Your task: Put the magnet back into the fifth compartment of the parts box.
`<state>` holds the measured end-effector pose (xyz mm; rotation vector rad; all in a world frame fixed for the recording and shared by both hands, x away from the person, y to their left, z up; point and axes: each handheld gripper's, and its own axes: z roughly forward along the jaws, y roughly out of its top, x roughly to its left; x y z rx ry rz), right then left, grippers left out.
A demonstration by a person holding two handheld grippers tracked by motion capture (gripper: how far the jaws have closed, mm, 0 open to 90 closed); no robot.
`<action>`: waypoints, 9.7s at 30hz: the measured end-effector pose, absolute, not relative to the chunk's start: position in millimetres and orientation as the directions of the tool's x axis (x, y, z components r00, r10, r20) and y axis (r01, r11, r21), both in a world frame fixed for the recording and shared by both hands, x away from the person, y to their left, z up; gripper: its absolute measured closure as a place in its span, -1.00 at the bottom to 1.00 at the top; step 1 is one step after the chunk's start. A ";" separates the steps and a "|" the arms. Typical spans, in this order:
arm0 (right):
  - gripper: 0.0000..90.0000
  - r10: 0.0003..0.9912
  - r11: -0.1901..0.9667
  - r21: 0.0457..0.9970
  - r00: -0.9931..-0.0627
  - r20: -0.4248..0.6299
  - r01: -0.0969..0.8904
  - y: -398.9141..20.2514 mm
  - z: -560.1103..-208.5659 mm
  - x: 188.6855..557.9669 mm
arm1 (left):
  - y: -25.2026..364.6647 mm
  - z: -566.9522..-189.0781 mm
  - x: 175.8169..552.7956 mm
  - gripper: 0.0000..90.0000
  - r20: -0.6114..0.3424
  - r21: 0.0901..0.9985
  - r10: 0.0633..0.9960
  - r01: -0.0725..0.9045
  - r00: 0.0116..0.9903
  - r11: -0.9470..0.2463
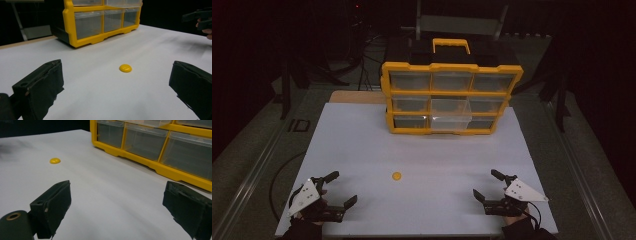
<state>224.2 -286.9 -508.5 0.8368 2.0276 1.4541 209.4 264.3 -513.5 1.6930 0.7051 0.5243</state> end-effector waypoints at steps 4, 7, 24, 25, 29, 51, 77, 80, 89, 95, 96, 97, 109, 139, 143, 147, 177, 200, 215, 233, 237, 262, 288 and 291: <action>-0.82 0.731 0.238 0.950 -0.682 -0.038 0.203 -287.6 -511.1 224.5 | 264.9 -513.0 209.1 -1.00 -0.040 0.974 0.698 0.184 0.715 -0.133; -0.82 0.732 0.240 0.950 -0.681 -0.041 0.201 -288.2 -511.7 224.8 | 265.1 -512.5 208.7 -1.00 -0.043 0.975 0.697 0.184 0.716 -0.128; -0.82 0.742 0.246 0.952 -0.668 -0.066 0.180 -287.9 -508.9 223.3 | 267.4 -515.8 210.4 -1.00 -0.062 0.975 0.673 0.189 0.737 -0.117; -0.82 0.741 0.245 0.953 -0.668 -0.064 0.180 -288.0 -508.9 223.2 | 267.6 -515.6 210.4 -1.00 -0.064 0.974 0.676 0.193 0.734 -0.118; -0.82 0.740 0.250 0.952 -0.669 -0.071 0.175 -286.9 -508.5 222.2 | 268.0 -515.5 210.2 -1.00 -0.069 0.974 0.681 0.198 0.729 -0.113; -0.82 0.746 0.246 0.954 -0.661 -0.074 0.170 -287.0 -507.0 221.0 | 265.7 -502.6 213.2 -1.00 -0.072 0.975 0.683 0.194 0.726 -0.104; -0.82 0.756 0.244 0.957 -0.648 -0.087 0.157 -286.6 -504.9 219.1 | 253.6 -436.2 238.4 -1.00 -0.031 0.981 0.630 0.145 0.776 -0.129; -0.82 0.758 0.242 0.958 -0.646 -0.087 0.155 -287.2 -504.8 219.1 | 247.6 -428.8 242.4 -1.00 -0.016 0.981 0.614 0.131 0.789 -0.143; -0.82 0.756 0.240 0.958 -0.649 -0.083 0.157 -287.3 -504.8 219.0 | 235.1 -414.9 256.1 -1.00 -0.016 0.982 0.581 0.122 0.814 -0.144; -0.82 0.754 0.240 0.958 -0.652 -0.081 0.159 -286.8 -505.4 219.4 | 227.1 -410.8 265.0 -1.00 -0.027 0.980 0.559 0.132 0.829 -0.148; -0.82 0.754 0.240 0.958 -0.652 -0.081 0.159 -286.7 -505.3 219.5 | 224.8 -410.1 266.8 -1.00 -0.026 0.980 0.555 0.132 0.831 -0.151; -0.82 0.754 0.240 0.958 -0.652 -0.081 0.159 -286.6 -505.5 219.5 | 223.5 -409.6 267.8 -1.00 -0.025 0.979 0.553 0.132 0.833 -0.155; -0.82 0.744 0.239 0.957 -0.664 -0.072 0.164 -286.1 -506.1 219.7 | 197.5 -411.8 281.5 -1.00 -0.043 0.970 0.495 0.154 0.868 -0.187; -0.82 0.731 0.244 0.956 -0.679 -0.068 0.166 -284.3 -507.0 219.8 | 158.9 -456.9 296.6 -1.00 -0.077 0.938 0.458 0.221 0.885 -0.268; -0.82 0.729 0.244 0.955 -0.682 -0.068 0.166 -284.0 -507.2 219.9 | 157.7 -465.8 296.4 -1.00 -0.078 0.929 0.456 0.231 0.886 -0.290; -0.82 0.728 0.245 0.955 -0.683 -0.067 0.166 -283.8 -507.2 219.9 | 157.2 -474.9 297.0 -1.00 -0.102 0.915 0.461 0.265 0.882 -0.305; -0.82 0.724 0.247 0.954 -0.687 -0.065 0.169 -283.4 -508.4 220.5 | 145.6 -514.7 310.0 -0.98 -0.065 0.774 0.482 0.349 0.874 -0.529; -0.82 0.722 0.244 0.954 -0.689 -0.060 0.173 -282.9 -508.6 220.7 | 131.9 -516.6 316.5 -0.54 -0.025 0.657 0.480 0.376 0.877 -0.654; -0.82 0.717 0.255 0.951 -0.694 -0.063 0.177 -281.8 -509.4 220.9 | 128.3 -517.6 321.8 0.03 -0.019 0.621 0.472 0.380 0.882 -0.685; -0.82 0.715 0.257 0.950 -0.696 -0.066 0.175 -281.2 -509.2 220.7 | 119.2 -512.6 329.0 0.33 -0.017 0.564 0.427 0.361 0.904 -0.742; -0.82 0.715 0.258 0.950 -0.696 -0.067 0.175 -281.2 -509.1 220.6 | 118.4 -511.6 331.4 0.38 -0.034 0.553 0.438 0.382 0.898 -0.740; -0.82 0.712 0.258 0.950 -0.699 -0.066 0.174 -280.7 -509.3 220.8 | 114.5 -503.3 329.0 0.41 -0.022 0.507 0.423 0.374 0.906 -0.776; -0.82 0.709 0.266 0.950 -0.701 -0.076 0.165 -280.6 -509.7 221.0 | 107.8 -473.9 325.9 0.41 -0.031 0.504 0.317 0.289 0.948 -0.814; -0.81 0.710 0.273 0.948 -0.699 -0.085 0.162 -279.5 -509.8 220.5 | 105.5 -467.3 325.4 0.41 -0.025 0.507 0.309 0.279 0.951 -0.816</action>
